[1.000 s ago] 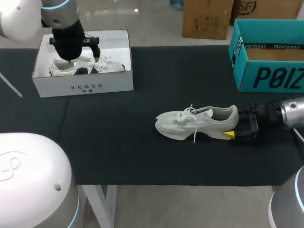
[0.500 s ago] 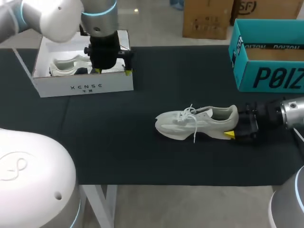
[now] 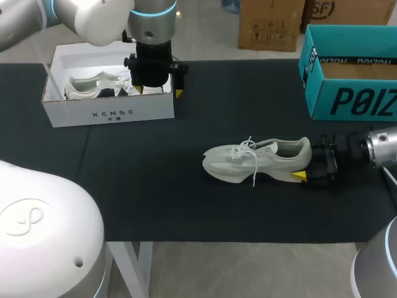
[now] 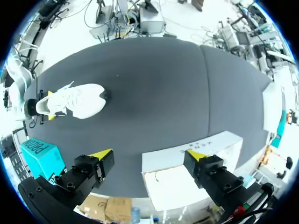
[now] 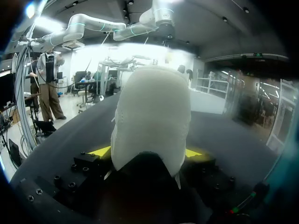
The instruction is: Take the shoe out of the shoebox, open the shoe tongue, remove and reinsert the insole, then place the shoe into the shoebox
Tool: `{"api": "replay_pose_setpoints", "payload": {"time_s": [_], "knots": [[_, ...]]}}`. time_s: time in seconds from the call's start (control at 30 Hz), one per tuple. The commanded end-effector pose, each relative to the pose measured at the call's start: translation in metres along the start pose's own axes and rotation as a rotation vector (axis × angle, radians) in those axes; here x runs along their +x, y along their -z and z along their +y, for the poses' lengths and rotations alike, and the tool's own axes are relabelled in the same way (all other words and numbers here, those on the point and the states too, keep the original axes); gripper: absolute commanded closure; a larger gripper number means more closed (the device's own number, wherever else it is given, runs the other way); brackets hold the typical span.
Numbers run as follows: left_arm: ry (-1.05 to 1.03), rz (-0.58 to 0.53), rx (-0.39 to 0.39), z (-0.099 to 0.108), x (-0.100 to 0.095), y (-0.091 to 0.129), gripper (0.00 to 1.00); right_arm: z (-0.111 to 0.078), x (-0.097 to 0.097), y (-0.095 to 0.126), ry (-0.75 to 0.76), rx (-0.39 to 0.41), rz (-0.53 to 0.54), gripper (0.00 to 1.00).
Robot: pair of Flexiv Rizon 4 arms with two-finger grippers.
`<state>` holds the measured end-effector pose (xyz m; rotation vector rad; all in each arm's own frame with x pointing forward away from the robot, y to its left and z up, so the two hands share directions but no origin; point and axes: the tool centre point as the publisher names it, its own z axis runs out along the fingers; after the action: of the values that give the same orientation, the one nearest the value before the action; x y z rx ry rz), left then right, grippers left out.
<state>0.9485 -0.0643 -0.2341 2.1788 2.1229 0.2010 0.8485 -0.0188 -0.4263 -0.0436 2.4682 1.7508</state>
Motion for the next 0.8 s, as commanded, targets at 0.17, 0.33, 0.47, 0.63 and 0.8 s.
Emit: {"api": "replay_pose_setpoints", "payload": {"time_s": [0.17, 0.33, 0.47, 0.63, 0.8], "knots": [[0.873, -0.496, 0.384, -0.036, -0.026, 0.010, 0.00, -0.004, -0.002, -0.004, 0.000, 0.002, 0.000, 1.00], [1.105, -0.410, 0.373, -0.064, -0.047, -0.005, 0.00, -0.004, -0.002, -0.004, 0.000, 0.002, 0.000, 1.00], [1.105, -0.410, 0.373, -0.064, -0.047, -0.005, 0.00, -0.004, -0.002, -0.004, 0.000, 0.002, 0.000, 1.00], [1.105, -0.410, 0.373, -0.064, -0.047, -0.005, 0.00, -0.004, -0.002, -0.004, 0.000, 0.002, 0.000, 1.00], [1.105, -0.410, 0.373, -0.064, -0.047, -0.005, 0.00, -0.004, -0.002, -0.004, 0.000, 0.002, 0.000, 1.00]]}}
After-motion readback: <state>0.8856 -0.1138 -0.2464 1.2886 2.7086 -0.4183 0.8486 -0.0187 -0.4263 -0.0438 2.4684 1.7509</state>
